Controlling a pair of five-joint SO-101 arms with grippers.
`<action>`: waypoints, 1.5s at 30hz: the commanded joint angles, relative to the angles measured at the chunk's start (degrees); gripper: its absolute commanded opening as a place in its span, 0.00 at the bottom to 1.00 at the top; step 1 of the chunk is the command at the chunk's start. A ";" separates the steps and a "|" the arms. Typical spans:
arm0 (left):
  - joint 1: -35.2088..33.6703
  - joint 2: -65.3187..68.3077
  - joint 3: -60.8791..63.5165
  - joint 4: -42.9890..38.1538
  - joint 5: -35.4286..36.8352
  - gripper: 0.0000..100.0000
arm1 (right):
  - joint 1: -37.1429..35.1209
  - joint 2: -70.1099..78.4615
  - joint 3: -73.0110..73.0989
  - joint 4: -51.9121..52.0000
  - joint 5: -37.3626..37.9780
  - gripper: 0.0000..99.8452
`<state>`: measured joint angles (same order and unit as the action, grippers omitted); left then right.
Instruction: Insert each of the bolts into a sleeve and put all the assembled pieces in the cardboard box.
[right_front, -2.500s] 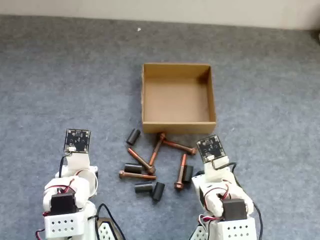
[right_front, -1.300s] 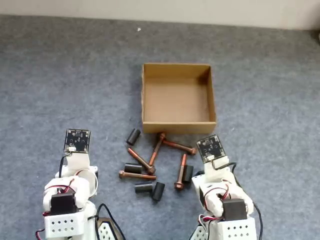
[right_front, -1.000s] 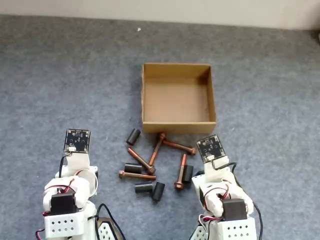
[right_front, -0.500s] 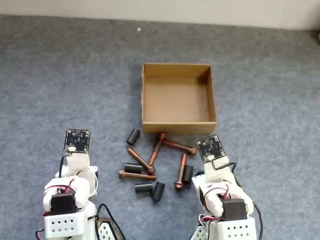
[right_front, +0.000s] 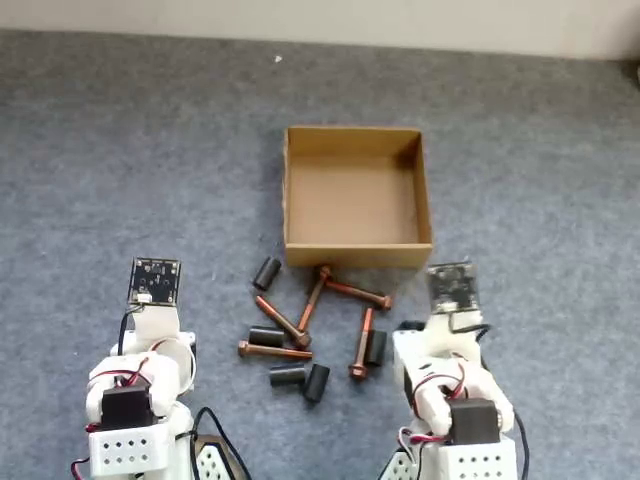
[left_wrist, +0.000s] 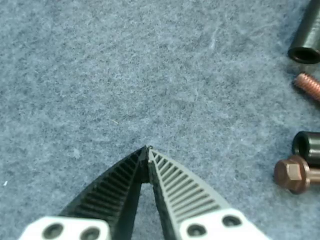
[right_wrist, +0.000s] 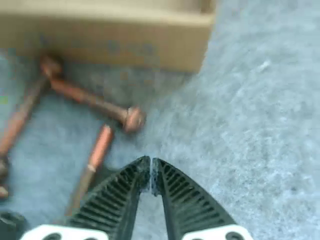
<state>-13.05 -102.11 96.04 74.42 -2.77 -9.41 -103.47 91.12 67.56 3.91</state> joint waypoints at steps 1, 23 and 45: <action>-0.40 -0.13 0.57 -0.09 0.70 0.01 | -6.55 2.95 -8.75 -0.57 -2.55 0.02; -0.31 -0.04 0.66 -0.09 0.70 0.01 | -16.92 56.57 -18.59 -16.31 -15.91 0.18; -0.75 -0.04 -1.36 0.09 0.35 0.01 | -18.42 66.77 -18.59 -17.10 -11.25 0.00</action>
<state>-13.05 -102.11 96.04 74.42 -2.77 -27.16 -37.89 73.27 50.59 -8.48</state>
